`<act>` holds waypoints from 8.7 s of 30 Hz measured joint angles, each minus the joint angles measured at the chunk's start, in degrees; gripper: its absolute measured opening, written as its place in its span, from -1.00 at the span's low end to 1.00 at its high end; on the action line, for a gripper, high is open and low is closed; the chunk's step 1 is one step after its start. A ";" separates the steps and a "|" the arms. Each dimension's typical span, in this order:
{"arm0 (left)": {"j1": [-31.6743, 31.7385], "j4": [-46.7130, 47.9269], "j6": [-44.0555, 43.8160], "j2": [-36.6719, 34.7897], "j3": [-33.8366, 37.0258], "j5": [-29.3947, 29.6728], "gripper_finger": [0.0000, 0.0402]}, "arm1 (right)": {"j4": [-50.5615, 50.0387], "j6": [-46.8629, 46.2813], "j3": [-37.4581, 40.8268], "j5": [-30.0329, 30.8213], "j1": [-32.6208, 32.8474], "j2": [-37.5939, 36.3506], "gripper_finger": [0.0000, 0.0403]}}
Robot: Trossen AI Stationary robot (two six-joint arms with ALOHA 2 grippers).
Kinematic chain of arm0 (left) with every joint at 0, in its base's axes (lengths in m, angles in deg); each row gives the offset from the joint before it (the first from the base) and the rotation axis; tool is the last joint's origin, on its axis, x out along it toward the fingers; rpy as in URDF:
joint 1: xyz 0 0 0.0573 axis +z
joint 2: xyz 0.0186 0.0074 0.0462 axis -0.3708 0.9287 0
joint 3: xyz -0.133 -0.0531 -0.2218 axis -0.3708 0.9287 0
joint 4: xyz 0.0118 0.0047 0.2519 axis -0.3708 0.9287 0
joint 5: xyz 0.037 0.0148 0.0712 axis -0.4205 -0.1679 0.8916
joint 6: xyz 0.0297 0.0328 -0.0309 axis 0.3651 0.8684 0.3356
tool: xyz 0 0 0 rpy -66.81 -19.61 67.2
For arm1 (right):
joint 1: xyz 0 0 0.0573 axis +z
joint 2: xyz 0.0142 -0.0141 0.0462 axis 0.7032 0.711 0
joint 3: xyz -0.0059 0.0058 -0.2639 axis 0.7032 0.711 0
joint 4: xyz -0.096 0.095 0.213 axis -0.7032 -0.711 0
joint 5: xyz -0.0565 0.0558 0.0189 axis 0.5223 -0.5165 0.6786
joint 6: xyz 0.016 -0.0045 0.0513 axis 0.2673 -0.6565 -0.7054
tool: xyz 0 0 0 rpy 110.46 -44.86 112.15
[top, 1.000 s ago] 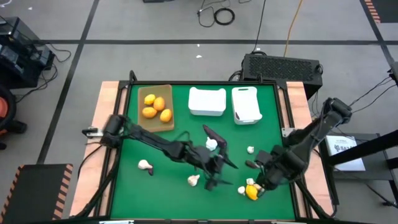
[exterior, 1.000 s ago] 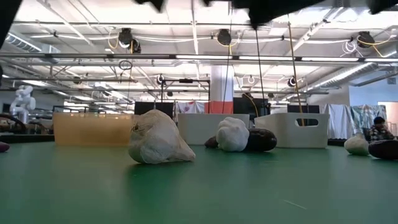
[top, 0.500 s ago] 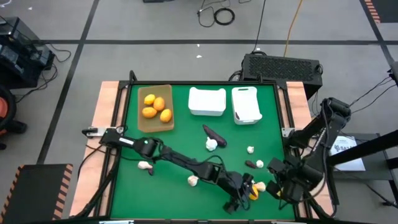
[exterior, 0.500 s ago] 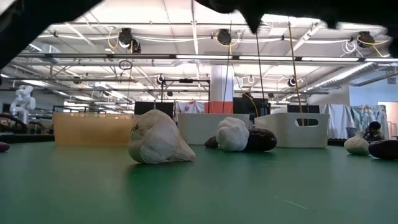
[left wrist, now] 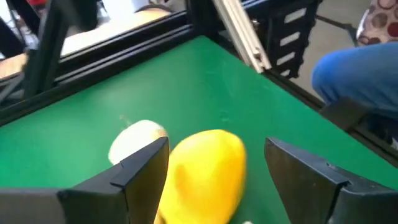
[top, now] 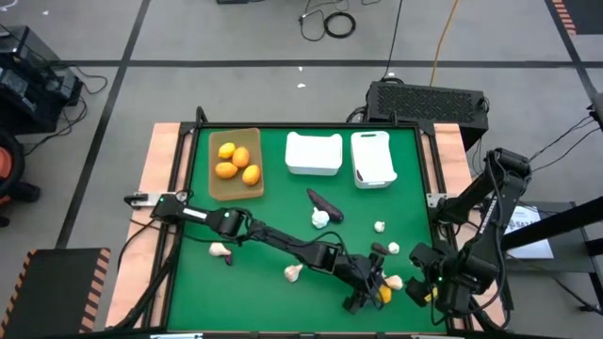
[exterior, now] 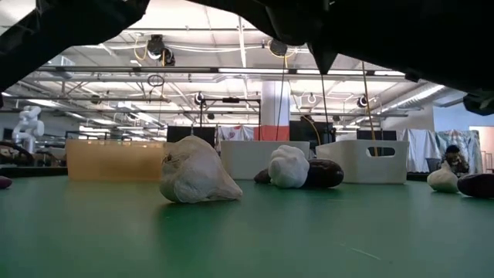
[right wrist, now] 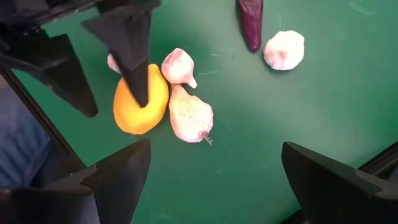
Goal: Sort produce into baskets
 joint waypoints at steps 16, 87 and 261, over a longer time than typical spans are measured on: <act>0.68 1.34 2.83 0.49 -0.04 1.37 0.34 | -0.11 -0.45 0.00 0.24 -0.05 0.00 0.75; 25.44 74.01 -7.99 -44.34 18.61 5.33 0.05 | 0.89 25.43 2.33 38.41 -5.85 4.05 0.75; 26.14 -34.98 -12.36 -94.61 111.43 21.09 0.50 | 46.25 95.24 -14.01 -3.34 -86.82 22.59 -0.10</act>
